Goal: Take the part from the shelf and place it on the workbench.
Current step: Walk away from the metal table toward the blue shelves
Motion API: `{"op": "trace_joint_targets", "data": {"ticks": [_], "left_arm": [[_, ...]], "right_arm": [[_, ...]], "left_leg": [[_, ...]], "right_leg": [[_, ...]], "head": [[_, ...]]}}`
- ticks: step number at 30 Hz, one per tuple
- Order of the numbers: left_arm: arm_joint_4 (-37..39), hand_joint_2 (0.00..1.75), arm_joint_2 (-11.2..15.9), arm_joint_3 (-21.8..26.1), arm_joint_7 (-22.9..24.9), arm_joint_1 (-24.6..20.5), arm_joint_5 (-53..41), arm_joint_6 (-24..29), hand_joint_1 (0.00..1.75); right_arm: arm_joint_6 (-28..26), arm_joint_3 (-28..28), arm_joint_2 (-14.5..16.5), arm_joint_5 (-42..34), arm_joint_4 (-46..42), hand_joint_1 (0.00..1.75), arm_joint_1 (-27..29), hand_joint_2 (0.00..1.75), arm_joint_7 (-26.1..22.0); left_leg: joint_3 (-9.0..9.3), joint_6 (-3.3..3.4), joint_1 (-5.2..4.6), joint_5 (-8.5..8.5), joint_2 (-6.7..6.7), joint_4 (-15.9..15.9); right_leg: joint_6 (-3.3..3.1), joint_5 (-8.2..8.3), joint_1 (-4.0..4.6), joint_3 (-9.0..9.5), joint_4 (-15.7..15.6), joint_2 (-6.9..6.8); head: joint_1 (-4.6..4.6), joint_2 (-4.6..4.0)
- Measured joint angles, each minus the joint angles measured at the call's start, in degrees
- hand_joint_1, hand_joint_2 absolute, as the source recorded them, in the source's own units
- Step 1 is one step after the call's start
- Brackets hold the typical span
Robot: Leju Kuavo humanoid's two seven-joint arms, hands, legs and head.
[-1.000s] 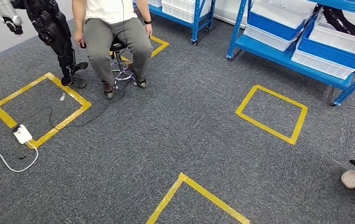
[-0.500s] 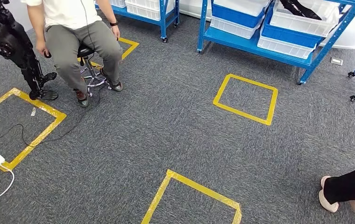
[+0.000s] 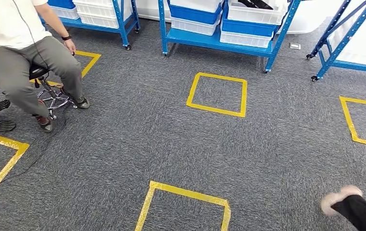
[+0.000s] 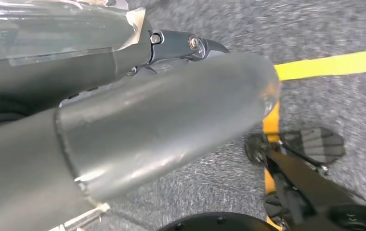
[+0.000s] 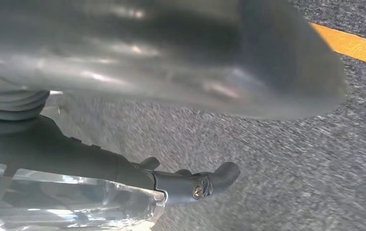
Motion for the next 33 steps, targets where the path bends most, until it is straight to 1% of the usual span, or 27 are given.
{"op": "trace_joint_targets", "data": {"ticks": [1,2,3,5,7,8,9,10,11,12,13,14,15,16,18,19,20,22,23,24,25,26,28,29,30,31,33], "left_arm": [[0.02,0.0,0.05,-0.03,0.0,-0.08,-0.02,0.02,0.0],[0.01,0.0,0.04,-0.04,-0.01,-0.19,-0.04,0.03,0.0],[-0.01,0.0,-0.01,-0.06,-0.01,-0.28,-0.07,0.04,0.0],[-0.04,0.0,-0.09,-0.12,-0.04,-0.33,-0.2,0.03,0.0],[-0.05,0.0,-0.08,-0.19,-0.07,-0.22,-0.31,0.03,0.0],[-0.05,0.0,-0.07,-0.22,-0.07,-0.18,-0.32,0.03,0.0],[-0.05,0.0,-0.08,-0.24,-0.07,-0.17,-0.33,0.03,0.0],[-0.05,0.0,-0.11,-0.25,-0.07,-0.18,-0.34,0.03,0.0],[-0.05,0.0,-0.16,-0.27,-0.07,-0.19,-0.34,0.02,0.0],[-0.05,0.0,-0.21,-0.28,-0.07,-0.2,-0.35,0.02,0.0],[-0.05,0.0,-0.2,-0.31,-0.07,-0.22,-0.35,0.02,0.0],[-0.05,0.0,-0.15,-0.34,-0.07,-0.25,-0.35,0.02,0.0],[-0.05,0.0,-0.07,-0.4,-0.07,-0.34,-0.35,0.03,0.0],[-0.06,0.0,0.0,-0.48,-0.07,-0.48,-0.36,0.03,0.0],[-0.08,0.0,0.0,-0.61,-0.07,-0.82,-0.37,0.02,0.0],[-0.09,0.0,-0.03,-0.63,-0.07,-0.95,-0.37,0.02,0.0],[-0.09,0.0,-0.04,-0.65,-0.07,-1.0,-0.37,0.02,0.0],[-0.09,0.0,-0.04,-0.68,-0.07,-0.92,-0.37,0.02,0.0],[-0.08,0.0,-0.04,-0.7,-0.06,-0.84,-0.37,0.02,0.0],[-0.08,0.0,-0.04,-0.72,-0.05,-0.75,-0.37,0.02,0.0],[-0.07,0.0,-0.04,-0.74,-0.05,-0.68,-0.37,0.0,0.0],[-0.07,0.0,-0.03,-0.76,-0.05,-0.64,-0.37,-0.01,0.0],[-0.07,0.0,0.03,-0.8,-0.28,-0.63,-0.37,-0.05,0.0],[-0.08,0.0,0.1,-0.8,-0.52,-0.66,-0.35,-0.1,0.0],[-0.08,0.0,0.16,-0.8,-0.84,-0.72,-0.33,-0.14,0.0],[-0.09,0.0,0.2,-0.8,-1.16,-0.78,-0.29,-0.16,0.0],[-0.09,0.0,0.19,-0.8,-1.65,-0.85,-0.21,-0.08,0.0]], "right_arm": [[0.0,0.0,0.06,-0.02,-0.02,0.0,0.04,0.0,0.0],[-0.01,-0.01,0.02,-0.04,-0.04,0.0,0.15,0.0,0.0],[-0.01,-0.03,0.01,-0.06,-0.04,0.0,0.27,0.0,0.0],[0.0,-0.07,-0.02,-0.15,-0.04,0.0,0.37,0.0,0.01],[0.02,-0.13,-0.05,-0.3,-0.04,0.0,0.19,0.0,0.03],[0.02,-0.18,-0.08,-0.38,-0.04,0.0,0.12,0.0,0.05],[0.01,-0.23,-0.12,-0.44,-0.04,0.0,0.13,0.0,0.09],[0.01,-0.28,-0.15,-0.47,-0.04,0.0,0.22,0.0,0.13],[-0.01,-0.31,-0.19,-0.48,-0.04,0.0,0.31,0.0,0.15],[-0.02,-0.32,-0.24,-0.45,-0.04,0.0,0.37,0.0,0.17],[-0.04,-0.33,-0.25,-0.41,-0.04,0.0,0.33,0.0,0.17],[-0.09,-0.33,-0.28,-0.37,-0.05,0.0,0.23,0.0,0.17],[-0.15,-0.33,-0.25,-0.34,-0.05,0.0,0.14,0.0,0.17],[-0.23,-0.33,-0.24,-0.31,-0.06,0.0,0.09,0.44,0.2],[-0.4,-0.33,-0.22,-0.18,-0.06,0.0,0.23,1.31,0.32],[-0.53,-0.32,-0.21,-0.07,-0.06,0.0,0.31,1.75,0.45],[-0.62,-0.32,-0.17,0.09,-0.06,0.0,0.34,1.75,0.61],[-0.81,-0.31,-0.08,0.38,-0.06,0.0,0.24,1.75,1.03],[-0.85,-0.31,-0.05,0.48,-0.06,0.0,0.17,1.75,1.21],[-0.89,-0.31,-0.03,0.54,-0.06,0.0,0.13,1.75,1.33],[-0.89,-0.31,-0.02,0.57,-0.06,0.0,0.13,1.75,1.4],[-0.89,-0.31,-0.02,0.6,-0.06,0.0,0.12,1.75,1.44],[-0.89,-0.3,0.07,0.63,-0.05,0.0,0.11,1.75,1.48],[-0.89,-0.29,0.13,0.64,-0.05,0.0,0.1,1.75,1.5],[-0.89,-0.29,0.18,0.65,-0.05,0.0,0.09,1.75,1.5],[-0.89,-0.28,0.16,0.66,-0.05,0.0,0.09,1.75,1.49],[-0.89,-0.28,0.07,0.67,-0.05,0.0,0.1,1.75,1.49]], "left_leg": [[0.13,0.16,-0.21,-0.13,0.06,-0.35],[0.26,0.35,-0.39,0.03,0.73,-0.67],[0.47,0.63,-0.42,0.34,1.42,-1.13],[0.96,1.33,-0.27,1.01,2.86,-2.29],[1.08,1.68,-0.22,1.24,4.45,-2.74],[1.04,1.68,-0.22,1.24,5.29,-2.73],[1.01,1.61,-0.18,1.2,6.1,-2.71],[1.02,1.46,-0.1,1.12,6.85,-2.69],[1.08,1.22,0.05,1.0,7.55,-2.64],[1.23,0.87,0.24,0.82,8.27,-2.53],[1.36,0.38,0.25,0.55,8.94,-2.33],[1.52,-0.18,0.23,0.22,9.54,-2.12],[1.73,-0.72,0.12,-0.05,10.11,-1.97],[1.93,-1.15,0.0,-0.24,10.62,-1.94],[2.44,-1.8,0.25,-0.48,11.24,-2.05],[2.39,-2.04,0.48,-1.07,10.48,-1.56],[1.86,-2.21,0.66,-2.26,9.12,-0.1],[-1.22,-2.21,0.7,-6.17,5.7,6.51],[-3.3,-2.1,0.61,-7.92,4.78,10.57],[-5.07,-1.93,0.52,-8.8,4.35,13.69],[-6.02,-1.68,0.42,-8.5,4.19,14.9],[-5.93,-1.29,0.28,-7.08,4.14,13.88],[-3.25,-0.04,-0.26,-2.8,3.89,6.97],[-1.81,0.51,-0.55,-1.17,3.81,3.49],[-0.82,0.73,-0.78,-0.15,3.76,1.02],[-0.36,0.37,-0.92,0.14,3.76,-0.22],[-0.25,-0.4,-1.13,0.17,3.9,-0.57]], "right_leg": [[0.31,0.11,-0.06,-0.23,-0.03,0.55],[0.72,0.27,-0.15,-0.6,-0.16,1.12],[1.04,0.28,-0.18,-0.87,0.0,0.87],[1.23,-1.01,-0.08,-2.44,2.45,-1.65],[1.15,-4.09,-0.32,-5.81,8.98,-4.62],[1.33,-5.45,-0.54,-7.63,12.53,-5.19],[1.74,-6.11,-0.78,-8.73,14.86,-5.49],[2.33,-5.9,-1.07,-8.74,15.19,-5.73],[3.05,-4.92,-1.38,-7.56,13.28,-6.1],[3.82,-3.45,-1.7,-5.33,9.51,-7.0],[4.31,-2.25,-1.89,-3.16,5.59,-8.39],[4.36,-1.35,-1.84,-1.4,2.5,-9.48],[3.99,-0.92,-1.71,-0.4,0.68,-10.17],[3.34,-0.93,-1.49,-0.28,0.32,-10.19],[2.05,-0.84,-1.43,-0.42,0.36,-8.87],[1.59,-0.76,-1.53,-0.41,0.35,-8.37],[1.11,-0.65,-1.61,-0.37,0.3,-7.92],[0.4,-0.51,-1.44,-0.28,0.26,-7.14],[0.13,-0.49,-1.19,-0.31,0.27,-6.74],[-0.04,-0.51,-0.91,-0.31,0.27,-6.32],[-0.13,-0.51,-0.66,-0.27,0.28,-5.92],[-0.2,-0.51,-0.42,-0.2,0.28,-5.58],[-0.2,-0.52,-0.13,-0.03,0.28,-5.02],[-0.15,-0.55,0.14,0.01,0.32,-4.83],[-0.17,-0.65,0.38,-0.08,0.43,-4.7],[-0.36,-0.82,0.64,-0.29,0.5,-4.64],[-0.63,-1.09,0.83,-0.64,0.58,-4.65]], "head": [[0.0,0.0],[-0.03,0.0],[-0.02,0.0],[0.14,0.0],[0.33,0.0],[0.38,0.0],[0.38,0.0],[0.38,0.0],[0.39,0.0],[0.41,0.0],[0.44,0.0],[0.47,0.0],[0.44,0.0],[0.42,0.0],[0.3,0.0],[0.26,0.0],[0.14,0.0],[-0.09,0.0],[-0.15,0.0],[-0.17,0.0],[-0.18,0.0],[-0.17,0.0],[-0.17,0.0],[-0.16,0.0],[-0.15,0.0],[-0.1,0.0],[-0.1,0.0]]}}
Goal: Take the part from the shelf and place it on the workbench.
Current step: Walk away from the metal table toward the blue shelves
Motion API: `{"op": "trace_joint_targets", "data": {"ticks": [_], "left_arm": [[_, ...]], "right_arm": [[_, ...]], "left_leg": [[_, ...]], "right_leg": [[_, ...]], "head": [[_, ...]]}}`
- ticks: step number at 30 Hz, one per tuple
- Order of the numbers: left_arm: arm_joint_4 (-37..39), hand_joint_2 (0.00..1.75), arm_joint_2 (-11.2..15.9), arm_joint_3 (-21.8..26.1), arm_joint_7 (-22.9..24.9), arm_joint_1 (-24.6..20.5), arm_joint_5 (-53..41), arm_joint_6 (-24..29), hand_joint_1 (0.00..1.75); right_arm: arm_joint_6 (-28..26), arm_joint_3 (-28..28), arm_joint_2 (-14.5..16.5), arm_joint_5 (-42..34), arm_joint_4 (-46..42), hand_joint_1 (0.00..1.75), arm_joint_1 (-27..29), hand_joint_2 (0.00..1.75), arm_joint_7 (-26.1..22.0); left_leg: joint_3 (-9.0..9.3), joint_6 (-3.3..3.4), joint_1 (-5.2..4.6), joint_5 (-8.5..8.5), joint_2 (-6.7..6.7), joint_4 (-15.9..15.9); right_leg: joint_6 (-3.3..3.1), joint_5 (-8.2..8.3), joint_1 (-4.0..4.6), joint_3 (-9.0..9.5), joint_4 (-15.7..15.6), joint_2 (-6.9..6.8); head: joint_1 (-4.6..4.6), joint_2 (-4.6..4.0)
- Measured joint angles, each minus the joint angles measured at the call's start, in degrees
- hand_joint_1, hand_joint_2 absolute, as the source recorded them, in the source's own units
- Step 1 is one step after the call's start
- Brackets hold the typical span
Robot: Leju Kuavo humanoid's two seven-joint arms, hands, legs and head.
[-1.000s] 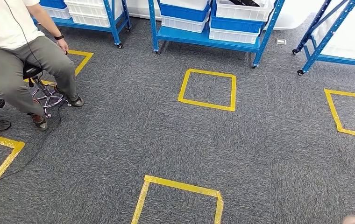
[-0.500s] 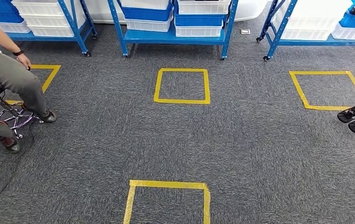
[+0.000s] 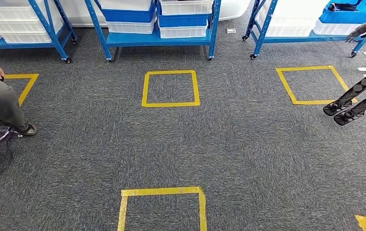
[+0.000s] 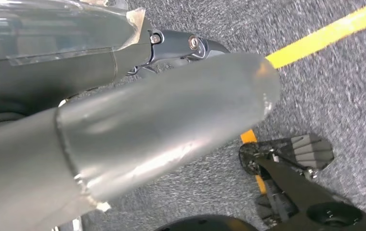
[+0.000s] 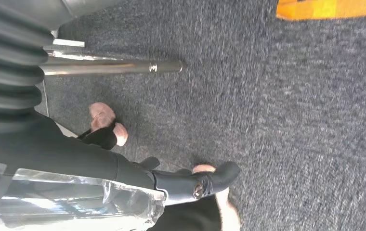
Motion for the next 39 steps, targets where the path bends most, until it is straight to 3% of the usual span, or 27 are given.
{"op": "trace_joint_targets", "data": {"ticks": [8,17,26,27,30,31,33,34,36,37,39], "left_arm": [[0.01,0.0,0.01,-0.01,-0.36,0.04,0.08,0.25,0.0],[-0.01,0.0,0.03,0.0,-3.21,0.0,0.44,0.43,0.0],[-0.01,0.0,0.22,0.0,-4.5,-0.13,0.36,3.91,0.0],[-0.01,0.0,0.25,-0.01,-4.54,-0.14,0.36,4.14,0.0],[-0.01,0.0,0.32,-0.01,-4.7,-0.16,0.37,4.85,0.0],[-0.01,0.0,0.32,0.0,-4.75,-0.17,0.38,4.98,0.0],[-0.01,0.0,0.28,0.01,-4.87,-0.17,0.42,5.19,0.0],[-0.01,0.0,0.27,0.01,-4.91,-0.16,0.43,5.3,0.0],[-0.01,0.0,0.23,0.02,-4.95,-0.1,0.45,5.5,0.0],[-0.01,0.0,0.17,0.02,-4.95,-0.06,0.45,5.53,0.0],[-0.01,0.0,0.05,0.02,-4.96,-0.02,0.45,5.61,0.0]], "right_arm": [[-0.04,0.02,-0.01,0.09,0.01,0.0,0.02,1.75,0.0],[-0.05,0.02,-0.03,0.02,0.01,0.0,0.0,1.75,-0.07],[-0.07,0.02,0.0,-0.16,0.01,0.0,0.01,1.75,-0.36],[-0.08,0.02,0.01,-0.16,0.01,0.0,0.01,1.75,-0.37],[-0.14,0.02,0.0,-0.16,0.04,0.0,0.17,1.75,-0.37],[-0.15,0.02,-0.02,-0.17,0.07,0.0,0.21,1.75,-0.37],[-0.16,0.03,-0.11,-0.15,0.1,0.0,0.08,1.75,-0.4],[-0.16,0.03,-0.14,-0.14,0.11,0.0,-0.01,1.75,-0.42],[-0.16,0.03,-0.3,-0.13,0.13,0.0,0.04,1.75,-0.44],[-0.16,0.03,-0.36,-0.13,0.13,0.0,0.15,1.75,-0.45],[-0.18,0.03,-0.42,-0.13,0.14,0.0,0.31,1.75,-0.48]], "left_leg": [[0.0,0.62,-0.69,0.17,-0.01,0.1],[-0.06,0.8,-0.75,0.05,-0.01,0.12],[-0.12,1.13,-0.82,0.01,-0.02,0.25],[-0.16,1.37,-0.88,-0.01,-0.01,0.22],[0.08,2.65,-0.74,0.18,0.08,-0.95],[0.41,3.07,-0.54,0.35,0.15,-1.48],[1.01,3.43,-0.21,0.68,0.44,-1.99],[0.98,3.41,-0.16,0.77,0.55,-2.01],[0.89,3.06,-0.02,0.81,0.8,-1.96],[0.93,2.79,0.17,0.75,0.83,-1.91],[1.27,1.84,0.81,0.44,0.88,-1.72]], "right_leg": [[0.72,0.33,-0.5,0.4,-0.16,-0.02],[0.8,0.28,-0.64,0.39,-0.22,-0.02],[1.05,0.44,-1.16,0.52,-0.32,0.01],[1.19,0.51,-1.24,0.53,-0.46,0.02],[2.38,1.47,-1.0,0.51,0.61,-0.03],[2.54,1.11,-0.86,0.21,1.71,-0.19],[2.24,-1.78,-1.0,-1.7,5.72,-0.53],[2.06,-3.6,-1.12,-3.16,8.93,-0.66],[2.65,-5.78,-1.63,-5.44,13.91,-0.79],[3.31,-5.66,-1.97,-5.38,13.92,-0.9],[4.88,-3.01,-2.81,-2.41,7.99,-1.25]], "head": [[-0.01,0.0],[-0.02,0.0],[-0.03,0.0],[-0.04,0.0],[-0.07,0.0],[0.02,0.0],[0.22,0.0],[0.33,0.0],[0.31,0.0],[0.32,0.0],[0.34,0.0]]}}
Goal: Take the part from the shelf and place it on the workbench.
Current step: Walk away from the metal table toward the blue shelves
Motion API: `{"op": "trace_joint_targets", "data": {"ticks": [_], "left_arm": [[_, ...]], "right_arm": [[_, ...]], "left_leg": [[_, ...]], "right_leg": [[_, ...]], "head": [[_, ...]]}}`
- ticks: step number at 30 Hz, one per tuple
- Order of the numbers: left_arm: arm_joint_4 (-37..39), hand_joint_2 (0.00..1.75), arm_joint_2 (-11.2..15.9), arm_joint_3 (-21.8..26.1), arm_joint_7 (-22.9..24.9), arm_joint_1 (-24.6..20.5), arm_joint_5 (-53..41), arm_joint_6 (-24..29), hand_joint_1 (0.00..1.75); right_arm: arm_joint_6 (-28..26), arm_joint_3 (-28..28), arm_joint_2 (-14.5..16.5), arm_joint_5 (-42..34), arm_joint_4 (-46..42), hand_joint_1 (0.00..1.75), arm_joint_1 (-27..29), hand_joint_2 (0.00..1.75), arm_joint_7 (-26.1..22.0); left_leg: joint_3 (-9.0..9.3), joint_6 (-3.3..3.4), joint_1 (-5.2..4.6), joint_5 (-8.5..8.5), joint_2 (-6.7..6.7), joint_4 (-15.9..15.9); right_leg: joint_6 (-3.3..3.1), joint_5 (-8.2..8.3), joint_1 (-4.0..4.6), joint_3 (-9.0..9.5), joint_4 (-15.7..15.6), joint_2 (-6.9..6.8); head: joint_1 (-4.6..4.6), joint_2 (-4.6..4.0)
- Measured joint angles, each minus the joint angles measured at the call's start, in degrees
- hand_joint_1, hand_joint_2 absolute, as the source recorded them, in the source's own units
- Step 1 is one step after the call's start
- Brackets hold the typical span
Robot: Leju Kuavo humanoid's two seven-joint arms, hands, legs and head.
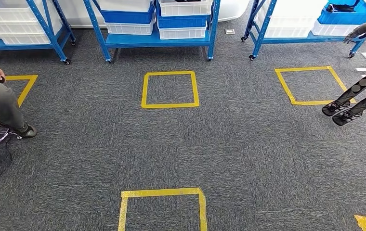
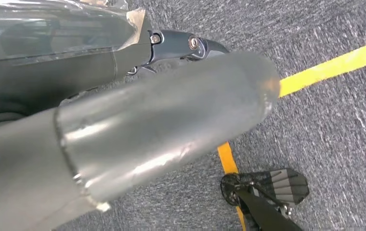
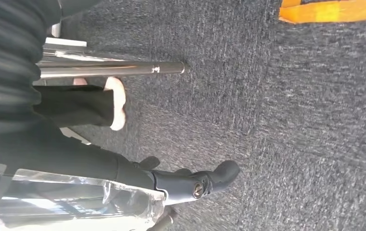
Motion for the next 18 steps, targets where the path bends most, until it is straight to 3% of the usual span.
{"op": "trace_joint_targets", "data": {"ticks": [1,2,3,5,7,9,11,12,13,14,16,17,18], "left_arm": [[0.0,0.0,-0.01,0.0,-0.01,0.0,0.0,0.07,0.0],[0.0,0.0,0.06,0.0,-0.03,-0.02,0.0,0.2,0.0],[0.0,0.0,0.12,-0.01,-0.06,-0.07,0.0,0.36,0.0],[0.0,0.0,0.2,-0.02,-0.13,-0.13,0.0,0.69,0.0],[0.0,0.0,0.16,-0.02,-0.16,-0.14,0.01,0.93,0.0],[0.0,0.0,0.15,-0.02,-0.18,-0.18,0.01,1.07,0.0],[0.0,0.0,0.13,-0.02,-0.19,-0.15,0.01,1.06,0.0],[0.0,0.0,0.11,-0.02,-0.18,-0.08,0.01,1.04,0.0],[0.0,0.0,0.11,-0.02,-0.16,0.01,0.01,1.02,0.0],[0.0,0.0,0.11,-0.02,-0.15,0.08,0.02,1.01,0.0],[0.01,0.0,0.21,-0.02,-0.12,0.13,0.02,1.01,0.0],[0.02,0.0,0.32,-0.02,-0.1,0.1,0.03,1.0,0.0],[0.02,0.0,0.43,-0.02,-0.09,0.03,0.04,0.99,0.0]], "right_arm": [[-0.02,0.0,0.01,0.0,0.02,0.0,-0.02,1.75,-0.01],[-0.03,0.01,0.1,0.0,0.09,0.0,-0.06,1.75,-0.03],[-0.07,0.01,0.12,0.0,0.16,0.0,-0.09,1.75,-0.04],[-0.12,0.02,0.14,0.0,0.3,0.0,-0.07,1.75,-0.05],[-0.14,0.02,0.06,-0.01,0.32,0.0,0.07,1.75,-0.05],[-0.15,0.02,0.07,-0.01,0.33,0.0,0.07,1.75,-0.06],[-0.15,0.02,0.07,0.01,0.33,0.0,-0.02,1.75,-0.07],[-0.15,0.02,0.06,0.02,0.33,0.0,-0.03,1.75,-0.06],[-0.15,0.02,0.06,0.04,0.33,0.0,-0.01,1.75,-0.06],[-0.15,0.02,0.05,0.07,0.33,0.0,0.0,1.75,-0.05],[-0.15,0.02,0.2,0.14,0.37,0.0,-0.02,1.75,-0.07],[-0.15,0.03,0.35,0.16,0.43,0.0,-0.06,1.75,-0.09],[-0.15,0.04,0.53,0.18,0.49,0.0,-0.16,1.31,-0.13]], "left_leg": [[0.2,-0.62,0.22,-0.24,0.04,0.16],[0.41,-1.27,0.37,-0.5,0.09,0.42],[0.47,-1.86,0.34,-0.79,0.16,0.65],[0.68,-2.73,0.35,-1.12,0.18,1.02],[0.68,-3.2,0.7,-1.62,0.1,1.81],[-1.37,-3.44,0.89,-3.39,-0.03,5.81],[-5.98,-3.5,0.76,-6.21,-0.16,13.11],[-8.2,-3.36,0.64,-7.08,-0.2,16.03],[-9.58,-3.0,0.44,-6.9,-0.23,17.08],[-9.95,-2.38,0.15,-5.58,-0.26,16.16],[-8.29,-0.23,-0.94,-0.64,-0.45,9.87],[-7.36,0.83,-1.54,0.64,-0.6,7.19],[-6.48,1.65,-2.16,1.19,-0.8,4.99]], "right_leg": [[0.61,1.24,-0.25,1.63,-3.5,-0.11],[0.54,1.62,-0.25,2.68,-6.19,-0.34],[0.12,1.85,-0.16,3.18,-7.5,-0.49],[-1.71,1.39,0.06,3.0,-7.49,-0.63],[-2.64,1.69,-0.02,3.61,-7.39,-0.44],[-3.08,1.57,0.22,4.29,-7.45,-0.29],[-3.58,1.24,0.71,4.52,-7.44,-0.18],[-3.92,1.0,1.04,4.69,-7.44,-0.08],[-4.29,0.75,1.39,4.96,-7.45,0.03],[-4.6,0.48,1.75,5.29,-7.47,0.14],[-5.03,-0.03,2.27,5.95,-7.56,0.33],[-5.04,-0.3,2.46,6.17,-7.68,0.48],[-4.92,-0.57,2.46,6.28,-7.88,0.54]], "head": [[0.05,0.0],[0.22,0.0],[0.32,0.0],[0.23,0.0],[-0.11,0.0],[-0.24,0.0],[-0.35,0.0],[-0.37,0.0],[-0.37,0.0],[-0.38,0.0],[-0.32,0.0],[-0.17,0.0],[-0.03,0.0]]}}
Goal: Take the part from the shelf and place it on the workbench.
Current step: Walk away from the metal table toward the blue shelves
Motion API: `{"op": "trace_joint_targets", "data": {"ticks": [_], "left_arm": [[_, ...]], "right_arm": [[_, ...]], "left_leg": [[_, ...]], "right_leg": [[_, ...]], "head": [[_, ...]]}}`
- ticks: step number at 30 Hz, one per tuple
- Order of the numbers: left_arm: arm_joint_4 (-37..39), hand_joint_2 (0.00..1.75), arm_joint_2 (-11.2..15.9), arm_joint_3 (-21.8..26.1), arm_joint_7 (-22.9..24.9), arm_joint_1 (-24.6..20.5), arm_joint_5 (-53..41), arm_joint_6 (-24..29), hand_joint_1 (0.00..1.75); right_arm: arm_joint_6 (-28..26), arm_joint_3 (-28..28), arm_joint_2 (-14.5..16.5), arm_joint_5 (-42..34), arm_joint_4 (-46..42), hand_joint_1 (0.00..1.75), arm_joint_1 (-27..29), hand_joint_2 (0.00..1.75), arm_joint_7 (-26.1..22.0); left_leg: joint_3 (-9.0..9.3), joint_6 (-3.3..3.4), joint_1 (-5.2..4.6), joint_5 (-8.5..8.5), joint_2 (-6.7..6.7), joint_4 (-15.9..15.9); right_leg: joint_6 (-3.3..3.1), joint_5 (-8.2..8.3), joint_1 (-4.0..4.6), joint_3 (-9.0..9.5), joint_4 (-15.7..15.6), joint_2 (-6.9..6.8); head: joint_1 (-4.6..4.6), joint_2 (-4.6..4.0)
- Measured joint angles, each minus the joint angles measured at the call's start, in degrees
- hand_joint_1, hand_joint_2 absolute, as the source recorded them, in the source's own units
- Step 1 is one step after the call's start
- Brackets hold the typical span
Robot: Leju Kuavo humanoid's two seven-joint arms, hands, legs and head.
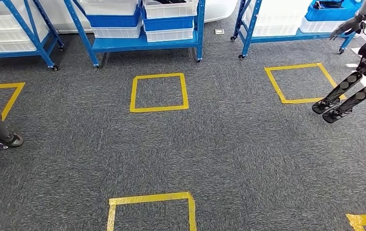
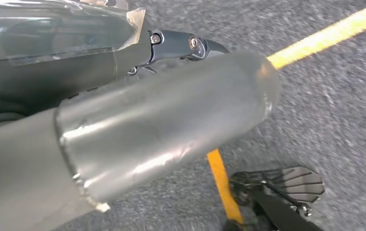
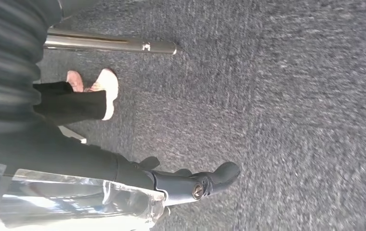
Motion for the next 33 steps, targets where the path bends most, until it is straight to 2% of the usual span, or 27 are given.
{"op": "trace_joint_targets", "data": {"ticks": [1,2,3,4,5,6,9,10,11,12,13,14,15,16,18,20,22,24,25,26,27,29,31,33], "left_arm": [[-0.01,0.0,0.11,0.0,0.02,-0.05,0.02,0.01,0.0],[-0.02,0.0,0.14,0.0,0.04,-0.08,0.07,0.01,0.0],[-0.03,0.0,0.13,0.01,0.05,-0.07,0.13,0.02,0.0],[-0.03,0.0,0.11,0.01,0.08,-0.01,0.19,0.02,0.0],[-0.03,0.0,0.1,0.02,0.09,-0.01,0.27,0.02,0.0],[-0.03,0.0,0.05,0.02,0.09,-0.03,0.31,0.02,0.0],[-0.04,0.0,-0.17,0.02,0.11,-0.12,0.37,-0.13,0.0],[-0.04,0.0,-0.28,0.02,0.15,-0.08,0.38,-0.21,0.0],[-0.04,0.0,-0.38,0.02,0.18,-0.04,0.38,-0.27,0.0],[-0.04,0.0,-0.47,0.02,0.22,-0.01,0.39,-0.31,0.0],[-0.03,0.0,-0.53,0.02,0.25,0.0,0.39,-0.33,0.0],[-0.03,0.0,-0.54,0.01,0.26,-0.01,0.38,-0.33,0.0],[-0.03,0.0,-0.54,0.01,0.26,-0.04,0.37,-0.33,0.0],[-0.03,0.0,-0.52,0.0,0.29,-0.07,0.35,-0.31,0.0],[-0.03,0.0,-0.5,0.01,0.37,-0.12,0.31,-0.23,0.0],[-0.03,0.0,-0.46,0.01,0.42,-0.14,0.28,-0.17,0.0],[-0.04,0.0,-0.45,-0.01,0.45,-0.19,0.28,-0.16,0.0],[-0.03,0.0,-0.49,-0.01,0.51,-0.19,0.25,-0.18,0.0],[-0.03,0.0,-0.49,-0.01,0.55,-0.14,0.17,-0.18,0.0],[-0.02,0.0,-0.49,-0.01,0.58,-0.09,0.07,-0.16,0.0],[-0.02,0.0,-0.49,-0.01,0.6,-0.06,-0.04,-0.15,0.0],[-0.02,0.0,-0.45,-0.01,0.6,-0.04,-0.15,-0.09,0.0],[-0.02,0.0,-0.38,-0.01,0.61,-0.12,-0.17,-0.01,0.0],[-0.02,0.0,-0.34,-0.01,0.62,-0.14,-0.19,0.09,0.0]], "right_arm": [[0.0,0.01,0.08,0.01,0.06,0.0,-0.08,0.87,-0.03],[0.0,0.02,0.06,0.02,0.1,0.0,-0.15,0.44,-0.04],[-0.01,0.03,-0.02,0.03,0.12,0.0,-0.2,0.0,-0.05],[-0.01,0.04,-0.07,0.04,0.14,0.0,-0.19,0.0,-0.05],[-0.02,0.04,-0.04,0.06,0.17,0.0,-0.21,0.0,-0.05],[-0.02,0.04,-0.06,0.07,0.19,0.0,-0.31,0.0,-0.06],[-0.02,0.04,-0.38,0.08,0.19,0.0,-0.48,0.0,-0.06],[-0.01,0.04,-0.52,0.08,0.19,0.0,-0.4,0.0,-0.05],[-0.01,0.04,-0.61,0.07,0.19,0.0,-0.29,0.0,-0.05],[0.01,0.04,-0.66,0.07,0.2,0.0,-0.2,0.0,-0.05],[0.03,0.04,-0.67,0.04,0.21,0.0,-0.15,0.0,-0.05],[0.09,0.04,-0.65,0.02,0.23,0.0,-0.15,0.0,-0.05],[0.15,0.04,-0.63,-0.01,0.26,0.0,-0.21,0.0,-0.05],[0.2,0.04,-0.61,-0.03,0.28,0.0,-0.25,0.0,-0.05],[0.22,0.04,-0.62,-0.1,0.29,0.0,-0.19,0.0,-0.05],[0.21,0.04,-0.56,-0.18,0.29,0.0,-0.03,0.0,-0.05],[0.2,0.04,-0.52,-0.19,0.29,0.0,-0.09,0.0,-0.06],[0.19,0.04,-0.54,-0.18,0.29,0.0,-0.15,0.0,-0.06],[0.19,0.04,-0.55,-0.18,0.29,0.0,-0.14,0.0,-0.05],[0.18,0.04,-0.57,-0.18,0.29,0.0,-0.13,0.0,-0.05],[0.18,0.04,-0.57,-0.18,0.29,0.0,-0.13,0.0,-0.05],[0.17,0.04,-0.46,-0.17,0.3,0.0,-0.14,0.0,-0.05],[0.17,0.04,-0.28,-0.16,0.31,0.0,-0.2,0.0,-0.05],[0.17,0.04,-0.18,-0.19,0.32,0.0,-0.28,0.0,-0.06]], "left_leg": [[0.59,0.53,-0.46,-0.18,-0.19,-1.31],[1.06,0.72,-0.7,-0.63,-0.27,-2.05],[2.09,0.96,-0.69,0.0,-0.31,-3.36],[3.13,1.11,-0.54,0.69,-0.21,-4.39],[4.07,1.22,-0.33,1.28,-0.09,-5.1],[4.85,1.2,-0.04,1.75,0.02,-5.57],[5.19,0.65,0.33,1.45,0.1,-5.71],[5.31,0.36,0.49,1.23,0.05,-5.69],[5.52,0.0,0.72,0.97,-0.01,-5.66],[5.8,-0.39,1.0,0.7,-0.06,-5.59],[6.01,-0.89,1.22,0.35,-0.09,-5.46],[6.25,-1.43,1.36,-0.06,-0.09,-5.2],[6.31,-1.95,1.35,-0.45,-0.07,-4.98],[6.36,-2.44,1.26,-0.87,-0.02,-4.76],[6.49,-3.06,1.27,-1.28,0.03,-4.28],[6.2,-3.55,1.59,-2.1,0.01,-2.76],[3.45,-4.1,1.75,-4.67,0.01,2.4],[-1.04,-4.48,1.77,-7.62,0.0,9.56],[-2.7,-4.5,1.76,-8.12,0.0,11.6],[-3.42,-4.35,1.74,-7.38,0.0,11.63],[-3.13,-4.03,1.68,-5.55,-0.01,9.68],[-0.56,-2.93,1.34,-0.42,-0.02,2.27],[1.01,-1.85,0.76,0.43,-0.08,-2.01],[1.21,-1.12,0.36,-0.84,-0.23,-2.35]], "right_leg": [[0.23,0.04,-0.06,0.43,-0.02,0.06],[0.69,0.28,0.02,0.98,-0.07,0.08],[1.05,0.42,0.06,1.55,-0.02,0.01],[1.34,0.38,0.11,2.06,0.43,-0.05],[1.63,-0.13,0.16,1.8,1.37,-0.11],[1.78,-1.07,0.08,0.72,3.49,-0.17],[2.18,-4.83,-0.53,-5.51,12.82,-0.26],[2.51,-5.39,-0.76,-6.89,14.03,-0.27],[3.12,-4.82,-1.02,-7.27,13.22,-0.31],[3.99,-3.14,-1.32,-6.71,10.56,-0.37],[4.93,-0.64,-1.66,-5.54,6.57,-0.55],[5.3,1.25,-1.83,-4.59,3.07,-0.83],[4.98,2.38,-1.82,-3.92,0.64,-1.13],[4.33,3.09,-1.76,-3.54,-0.63,-1.35],[2.38,3.14,-1.71,-3.3,-0.58,-1.38],[1.47,3.37,-1.93,-2.7,-0.58,-1.21],[1.08,3.25,-1.85,-2.26,-0.59,-1.14],[0.7,2.98,-1.65,-2.1,-0.58,-1.09],[0.49,2.79,-1.52,-1.95,-0.57,-1.03],[0.33,2.57,-1.38,-1.69,-0.57,-0.95],[0.25,2.33,-1.25,-1.36,-0.58,-0.87],[0.25,1.82,-1.03,-0.66,-0.63,-0.72],[0.58,1.36,-0.9,-0.37,-0.74,-0.58],[1.22,0.93,-0.79,-0.28,-1.02,-0.49]], "head": [[0.13,0.0],[0.14,0.0],[0.03,0.0],[-0.01,0.0],[0.0,0.0],[0.07,0.0],[0.15,0.0],[0.14,0.0],[0.16,0.0],[0.18,0.0],[0.23,0.0],[0.38,0.0],[0.48,0.0],[0.52,0.0],[0.36,0.0],[0.18,0.0],[0.06,0.0],[-0.03,0.0],[-0.05,0.0],[-0.07,0.0],[-0.07,0.0],[-0.04,0.0],[-0.06,0.0],[-0.13,0.0]]}}
